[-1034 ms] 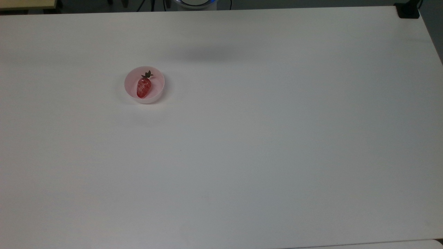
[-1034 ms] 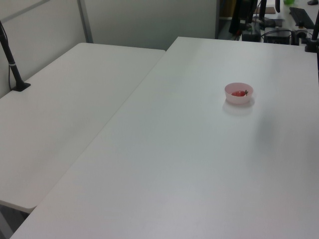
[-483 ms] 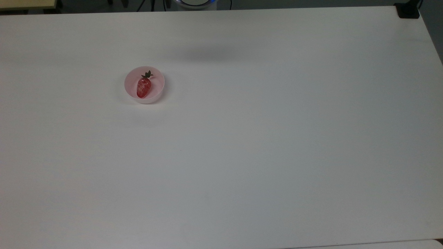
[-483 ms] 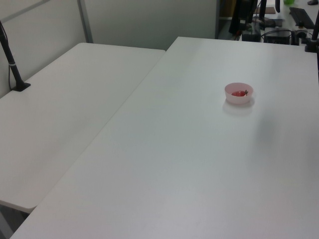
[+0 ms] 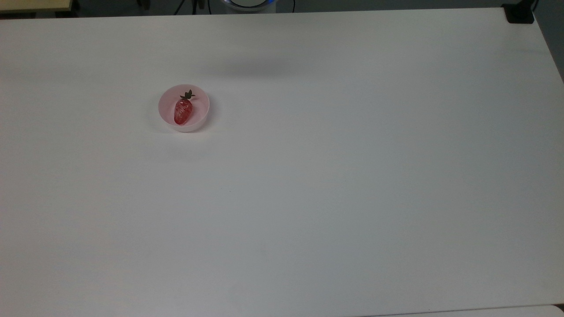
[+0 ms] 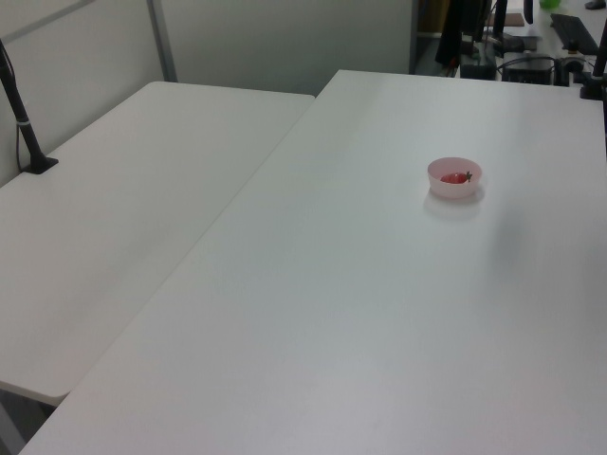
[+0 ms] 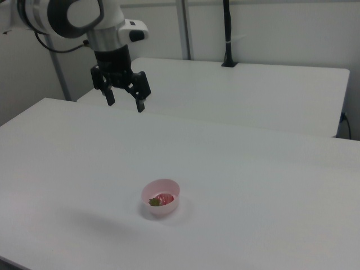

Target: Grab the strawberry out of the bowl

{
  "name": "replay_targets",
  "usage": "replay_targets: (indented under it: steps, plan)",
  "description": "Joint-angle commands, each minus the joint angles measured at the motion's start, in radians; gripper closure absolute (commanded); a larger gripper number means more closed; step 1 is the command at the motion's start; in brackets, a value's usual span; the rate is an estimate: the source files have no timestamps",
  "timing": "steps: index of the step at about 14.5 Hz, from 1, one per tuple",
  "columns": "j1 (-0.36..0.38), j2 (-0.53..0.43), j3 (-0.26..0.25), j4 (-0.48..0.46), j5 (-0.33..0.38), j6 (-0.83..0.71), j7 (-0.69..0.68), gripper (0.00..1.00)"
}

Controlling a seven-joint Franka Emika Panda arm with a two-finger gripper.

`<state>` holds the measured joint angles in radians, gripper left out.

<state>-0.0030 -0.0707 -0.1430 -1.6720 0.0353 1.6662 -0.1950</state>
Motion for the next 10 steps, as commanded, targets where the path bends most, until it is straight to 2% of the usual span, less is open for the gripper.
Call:
replay_targets:
  steps: [1,3,6,9,10]
  plan:
    - [-0.021,0.006,0.002,-0.063,-0.069,0.018,-0.135,0.00]
    - [-0.031,0.006,0.002,-0.144,-0.084,0.076,-0.124,0.00]
    - [-0.043,0.029,0.002,-0.302,-0.109,0.310,-0.101,0.03]
    - [-0.045,0.109,0.002,-0.310,-0.126,0.372,-0.015,0.07]
    - [-0.045,0.135,0.002,-0.308,-0.126,0.382,0.015,0.13]
